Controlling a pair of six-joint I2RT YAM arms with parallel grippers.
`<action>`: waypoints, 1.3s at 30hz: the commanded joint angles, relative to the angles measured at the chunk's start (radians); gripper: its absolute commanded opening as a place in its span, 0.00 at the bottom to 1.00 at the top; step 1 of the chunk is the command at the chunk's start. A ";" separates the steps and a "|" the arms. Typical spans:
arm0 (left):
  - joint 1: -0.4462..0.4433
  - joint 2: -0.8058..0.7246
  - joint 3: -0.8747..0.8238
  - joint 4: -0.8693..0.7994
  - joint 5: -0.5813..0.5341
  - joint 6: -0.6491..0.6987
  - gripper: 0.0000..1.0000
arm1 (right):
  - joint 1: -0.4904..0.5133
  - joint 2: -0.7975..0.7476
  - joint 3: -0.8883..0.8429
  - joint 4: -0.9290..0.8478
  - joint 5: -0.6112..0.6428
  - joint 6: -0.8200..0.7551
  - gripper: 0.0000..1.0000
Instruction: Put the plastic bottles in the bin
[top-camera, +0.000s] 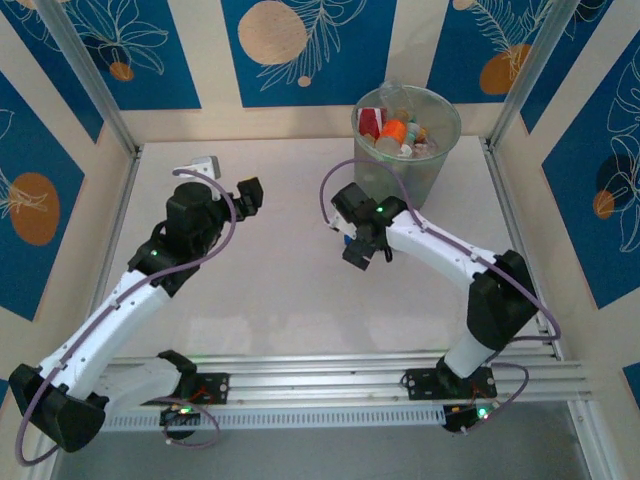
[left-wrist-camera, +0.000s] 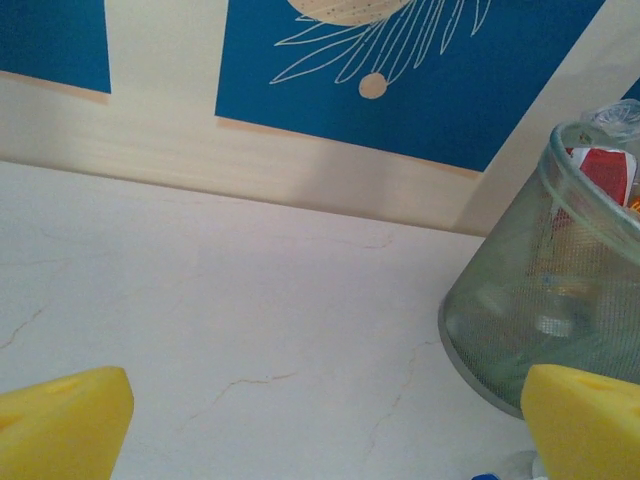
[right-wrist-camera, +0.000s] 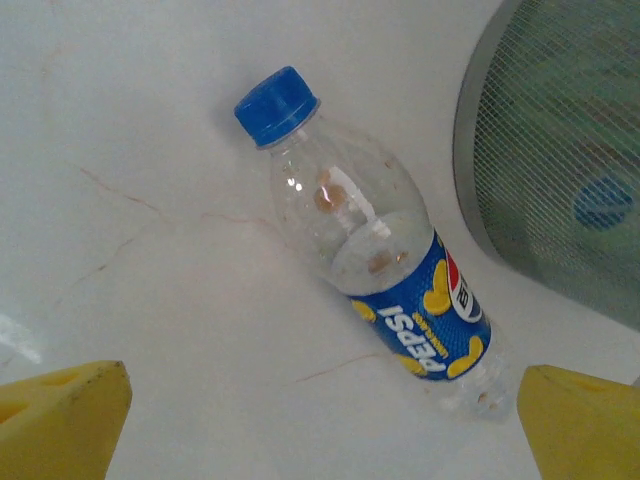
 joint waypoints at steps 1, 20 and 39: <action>0.018 -0.015 -0.011 -0.014 -0.007 -0.018 1.00 | -0.022 0.034 -0.005 0.048 -0.010 -0.124 0.99; 0.050 -0.021 -0.027 -0.012 0.009 -0.020 1.00 | -0.107 0.338 0.155 0.118 0.032 -0.250 0.99; 0.067 -0.021 -0.032 -0.001 0.025 -0.026 1.00 | -0.117 0.416 0.141 0.079 -0.035 -0.194 0.77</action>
